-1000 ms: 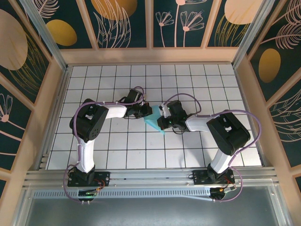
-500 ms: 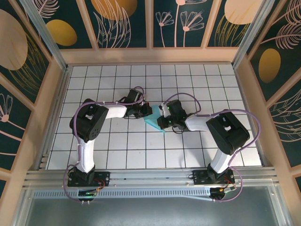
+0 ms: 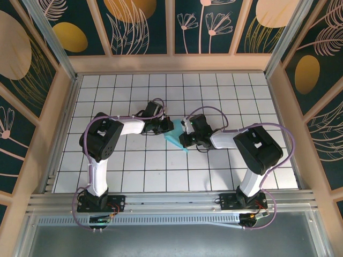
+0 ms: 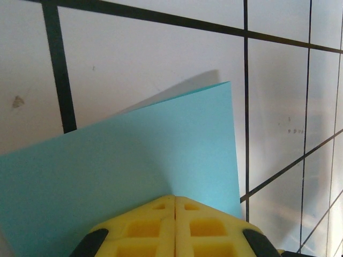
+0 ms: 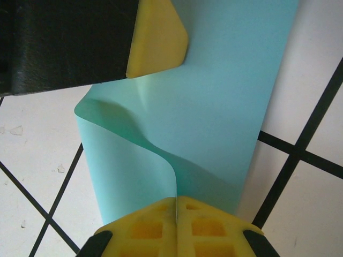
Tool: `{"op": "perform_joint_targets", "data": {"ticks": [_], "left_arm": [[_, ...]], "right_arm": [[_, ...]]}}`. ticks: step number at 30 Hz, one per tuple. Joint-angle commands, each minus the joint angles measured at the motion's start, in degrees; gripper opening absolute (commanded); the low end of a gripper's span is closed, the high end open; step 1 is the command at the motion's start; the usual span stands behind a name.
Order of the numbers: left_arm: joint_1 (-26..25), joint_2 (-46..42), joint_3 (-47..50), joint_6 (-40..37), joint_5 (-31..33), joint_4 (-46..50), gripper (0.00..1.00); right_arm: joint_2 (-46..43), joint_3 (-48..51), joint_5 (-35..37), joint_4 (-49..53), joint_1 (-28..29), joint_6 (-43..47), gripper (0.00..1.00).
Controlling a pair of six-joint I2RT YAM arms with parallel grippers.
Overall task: Fold a paper plane with a square sheet of paper (fold left side to right side)
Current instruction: Third fold the triangle at the center of the table.
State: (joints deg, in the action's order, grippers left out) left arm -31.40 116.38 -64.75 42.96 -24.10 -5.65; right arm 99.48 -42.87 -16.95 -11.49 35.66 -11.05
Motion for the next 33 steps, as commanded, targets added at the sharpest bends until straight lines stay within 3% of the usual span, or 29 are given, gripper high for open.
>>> {"op": "perform_joint_targets", "data": {"ticks": [1, 8, 11, 20, 24, 33], "left_arm": [[0.5, -1.9, -2.6, -1.9, 3.2, 4.7, 0.09], [3.4, -11.4, -1.1, -3.3, 4.8, 3.8, 0.11], [3.7, -17.5, 3.6, -4.5, 6.2, 2.6, 0.11], [2.4, -31.3, 23.9, 0.9, 0.1, -10.9, 0.09], [0.1, -30.7, 26.6, 3.6, -1.2, -14.8, 0.09], [-3.8, -20.7, 22.3, 7.2, 0.6, -17.8, 0.08]], "right_arm": [[1.6, 0.5, 0.5, 3.7, -0.3, 0.3, 0.00], [1.9, 0.6, 0.0, 4.1, -0.4, 0.2, 0.00], [2.1, 0.6, -0.6, 4.0, -0.3, -0.1, 0.00], [1.9, 1.1, -0.7, 2.4, 0.2, -1.2, 0.02], [1.9, 1.0, -0.8, 2.5, 0.5, -1.2, 0.02], [2.8, 0.7, -0.6, 3.2, 0.8, -0.9, 0.02]]}}
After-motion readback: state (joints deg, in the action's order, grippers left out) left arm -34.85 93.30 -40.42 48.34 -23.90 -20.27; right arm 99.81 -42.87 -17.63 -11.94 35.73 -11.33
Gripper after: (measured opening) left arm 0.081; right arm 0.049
